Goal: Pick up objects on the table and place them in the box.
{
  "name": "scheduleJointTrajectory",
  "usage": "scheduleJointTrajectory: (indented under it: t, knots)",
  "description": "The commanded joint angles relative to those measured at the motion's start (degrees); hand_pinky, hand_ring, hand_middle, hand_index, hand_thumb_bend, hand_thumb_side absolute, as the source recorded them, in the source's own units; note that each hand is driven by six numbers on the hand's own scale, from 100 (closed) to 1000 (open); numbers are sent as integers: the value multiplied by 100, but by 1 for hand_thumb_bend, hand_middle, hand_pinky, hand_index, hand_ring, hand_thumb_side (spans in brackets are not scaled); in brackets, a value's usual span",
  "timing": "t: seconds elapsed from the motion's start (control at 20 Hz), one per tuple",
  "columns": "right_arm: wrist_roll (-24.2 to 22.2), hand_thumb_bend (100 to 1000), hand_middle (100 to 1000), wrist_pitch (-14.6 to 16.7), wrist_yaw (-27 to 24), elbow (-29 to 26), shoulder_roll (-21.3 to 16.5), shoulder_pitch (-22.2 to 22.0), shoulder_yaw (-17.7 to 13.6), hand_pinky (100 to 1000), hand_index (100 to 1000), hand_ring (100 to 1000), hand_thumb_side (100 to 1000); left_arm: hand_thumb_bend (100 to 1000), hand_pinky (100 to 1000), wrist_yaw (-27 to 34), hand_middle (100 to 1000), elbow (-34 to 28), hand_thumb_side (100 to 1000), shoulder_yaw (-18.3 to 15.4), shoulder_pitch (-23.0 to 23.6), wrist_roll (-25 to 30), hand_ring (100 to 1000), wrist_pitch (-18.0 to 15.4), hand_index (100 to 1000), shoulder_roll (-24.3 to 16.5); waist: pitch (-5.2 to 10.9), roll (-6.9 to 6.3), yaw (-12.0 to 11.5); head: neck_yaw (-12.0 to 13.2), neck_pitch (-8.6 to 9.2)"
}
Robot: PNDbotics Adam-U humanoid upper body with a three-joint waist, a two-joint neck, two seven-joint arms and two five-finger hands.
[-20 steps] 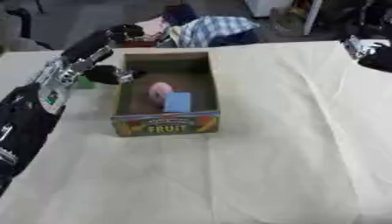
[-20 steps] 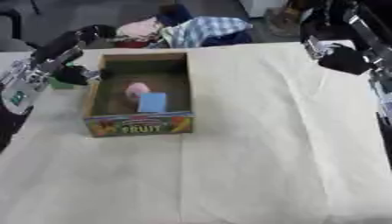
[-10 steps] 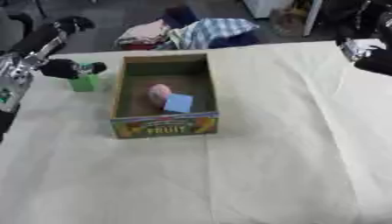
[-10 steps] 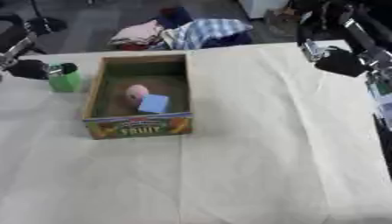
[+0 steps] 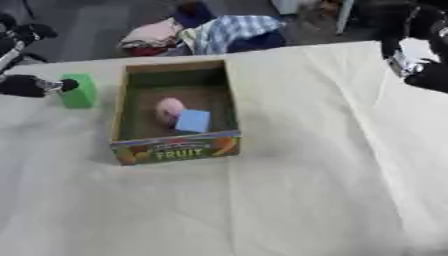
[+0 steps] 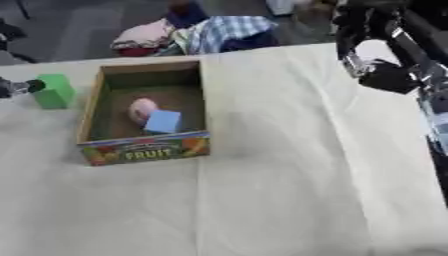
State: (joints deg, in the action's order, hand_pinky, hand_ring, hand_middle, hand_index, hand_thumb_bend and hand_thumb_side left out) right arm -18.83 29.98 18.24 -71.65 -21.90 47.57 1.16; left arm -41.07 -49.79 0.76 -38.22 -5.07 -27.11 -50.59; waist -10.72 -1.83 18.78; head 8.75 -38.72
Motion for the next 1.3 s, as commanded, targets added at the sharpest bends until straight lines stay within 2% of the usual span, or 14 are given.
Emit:
scheduleJointTrajectory:
  t: [0.05, 0.3, 0.35, 0.4, 0.5, 0.55, 0.75, 0.95, 1.05, 1.3]
  knots:
    - [9, 100, 755, 43, -129, -216, -291, 171, -13, 581, 914, 674, 573, 694, 838, 38, 875, -29, 696, -182, 37, -12, 851, -64, 910, -515, 12, -27, 114, 33, 181]
    - [64, 100, 753, 59, -230, -309, -499, 212, -51, 581, 913, 672, 574, 660, 837, 25, 858, -4, 647, -309, 242, 207, 837, -155, 899, -794, -221, -124, 441, 65, 367]
    - [73, 100, 753, 59, -240, -313, -525, 213, -59, 581, 913, 672, 575, 652, 836, 11, 854, 7, 617, -328, 264, 273, 834, -161, 896, -824, -253, -134, 473, 73, 387]
    - [81, 100, 753, 59, -247, -315, -548, 211, -67, 580, 913, 671, 576, 637, 831, -5, 844, 19, 546, -350, 280, 328, 825, -154, 888, -847, -284, -145, 492, 88, 407]
    - [88, 100, 752, 58, -256, -317, -577, 207, -78, 580, 912, 671, 577, 627, 823, -44, 835, 43, 494, -395, 301, 382, 817, -100, 885, -874, -329, -165, 507, 134, 440]
    - [86, 100, 752, 57, -257, -316, -582, 204, -80, 579, 912, 670, 577, 623, 819, -63, 832, 57, 495, -415, 311, 372, 813, -52, 884, -877, -346, -174, 507, 174, 452]
    - [60, 100, 751, 50, -259, -311, -580, 197, -81, 577, 912, 669, 579, 633, 811, -177, 824, 97, 483, -440, 362, 260, 804, 93, 880, -869, -385, -203, 487, 487, 522]
    - [33, 100, 751, 51, -260, -309, -570, 197, -76, 577, 911, 668, 578, 608, 796, -240, 808, 162, 426, -460, 404, 62, 789, 188, 868, -854, -405, -225, 490, 847, 589]
    - [29, 100, 750, 49, -259, -305, -573, 194, -79, 576, 911, 668, 579, 605, 787, -279, 800, 195, 367, -464, 415, -42, 783, 245, 860, -845, -419, -231, 498, 983, 613]
    - [23, 100, 750, 53, -257, -291, -573, 206, -75, 576, 911, 667, 580, 593, 773, -471, 784, 257, 278, -446, 433, -306, 769, 423, 845, -781, -462, -240, 515, 1159, 651]
